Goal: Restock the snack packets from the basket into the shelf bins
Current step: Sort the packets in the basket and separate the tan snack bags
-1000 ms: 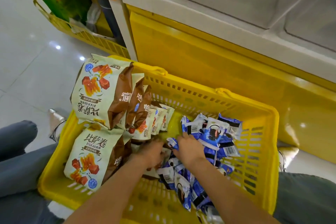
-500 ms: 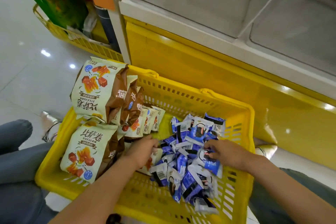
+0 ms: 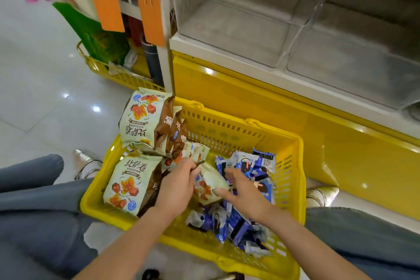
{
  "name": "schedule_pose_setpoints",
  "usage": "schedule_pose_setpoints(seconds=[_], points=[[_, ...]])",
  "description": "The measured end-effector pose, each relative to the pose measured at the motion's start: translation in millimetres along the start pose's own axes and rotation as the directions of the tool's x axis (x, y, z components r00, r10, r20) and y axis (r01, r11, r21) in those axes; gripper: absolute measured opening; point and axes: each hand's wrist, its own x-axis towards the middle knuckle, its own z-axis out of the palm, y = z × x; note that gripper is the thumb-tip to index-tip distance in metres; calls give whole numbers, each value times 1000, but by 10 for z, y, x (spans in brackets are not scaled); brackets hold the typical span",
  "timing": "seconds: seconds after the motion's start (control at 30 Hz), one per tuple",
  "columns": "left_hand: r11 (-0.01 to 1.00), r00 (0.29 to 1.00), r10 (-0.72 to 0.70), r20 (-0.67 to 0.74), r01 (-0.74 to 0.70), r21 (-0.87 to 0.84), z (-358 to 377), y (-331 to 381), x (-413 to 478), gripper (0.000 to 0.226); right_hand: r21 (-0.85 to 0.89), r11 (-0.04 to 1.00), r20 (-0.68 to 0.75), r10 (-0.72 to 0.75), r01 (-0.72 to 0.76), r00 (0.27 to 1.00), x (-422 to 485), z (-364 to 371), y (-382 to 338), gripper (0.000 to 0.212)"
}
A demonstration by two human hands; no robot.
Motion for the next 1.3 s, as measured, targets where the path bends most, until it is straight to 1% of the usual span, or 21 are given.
schedule_pose_setpoints(seconds=[0.1, 0.17, 0.2, 0.33, 0.4, 0.47, 0.53, 0.6, 0.63, 0.67, 0.7, 0.73, 0.77, 0.83, 0.87, 0.93, 1.0, 1.07, 1.17, 1.27, 1.3], points=[[997, 988, 2, -154, -15, -78, -144, 151, -73, 19, 279, 959, 29, 47, -53, 998, -60, 60, -163, 73], [988, 975, -19, -221, -15, -155, -222, 224, -130, 22, 419, 906, -22, 82, -66, 996, -85, 49, -248, 74], [980, 969, -36, -244, -13, -196, -266, 256, -158, 23, 451, 890, -49, 95, -63, 994, -101, 26, -300, 73], [947, 960, -71, -269, -20, -322, -517, 258, -213, 19, 473, 881, -117, 92, -26, 989, -176, -75, -526, 64], [957, 942, -62, -330, -37, -286, -698, 113, -227, 12, 465, 885, -158, 96, -11, 983, -184, -87, -638, 56], [979, 896, -65, -440, -29, -204, -890, -146, -259, 1, 445, 895, -189, 108, -13, 976, -155, -54, -789, 44], [987, 855, -155, -496, 109, -121, -1003, -454, -295, 12, 470, 882, -163, 98, -9, 982, -91, 45, -947, 42], [944, 839, -328, -434, 307, -121, -1019, -740, -342, 23, 502, 864, -75, 79, -31, 994, -14, 207, -1111, 34], [907, 836, -420, -353, 386, -166, -1005, -844, -369, 26, 500, 864, -26, 78, -55, 997, 27, 299, -1188, 33], [876, 837, -479, -264, 438, -201, -974, -939, -402, 27, 489, 869, 11, 77, -72, 997, 73, 393, -1255, 39], [864, 847, -494, -195, 453, -220, -940, -1014, -439, 28, 481, 872, 36, 85, -92, 996, 126, 486, -1310, 51], [863, 859, -485, -163, 440, -249, -919, -1076, -479, 28, 484, 867, 62, 103, -120, 993, 179, 576, -1365, 61], [856, 866, -476, -155, 415, -308, -912, -1123, -512, 27, 497, 855, 86, 126, -152, 988, 227, 643, -1418, 69], [809, 864, -478, -160, 362, -462, -928, -1172, -546, 25, 527, 825, 112, 169, -203, 979, 318, 721, -1517, 74], [773, 856, -494, -154, 351, -529, -938, -1181, -551, 25, 549, 809, 103, 182, -209, 978, 361, 747, -1552, 73], [694, 835, -538, -119, 358, -625, -946, -1166, -545, 25, 574, 799, 7, 212, -177, 977, 434, 787, -1580, 70], [651, 816, -569, -106, 368, -663, -938, -1150, -537, 25, 560, 817, -125, 248, -138, 961, 479, 838, -1589, 66], [613, 797, -594, -103, 366, -700, -936, -1136, -529, 27, 534, 838, -203, 252, -109, 946, 517, 922, -1588, 58], [546, 756, -648, -92, 378, -748, -960, -1124, -509, 32, 460, 880, -196, 230, -118, 953, 551, 1021, -1615, 48], [511, 725, -687, -58, 424, -747, -990, -1074, -496, 42, 308, 944, -180, 179, -118, 967, 544, 987, -1565, 51], [498, 715, -698, -39, 446, -744, -1006, -1060, -490, 46, 312, 945, -158, 155, -100, 975, 528, 958, -1535, 53]])
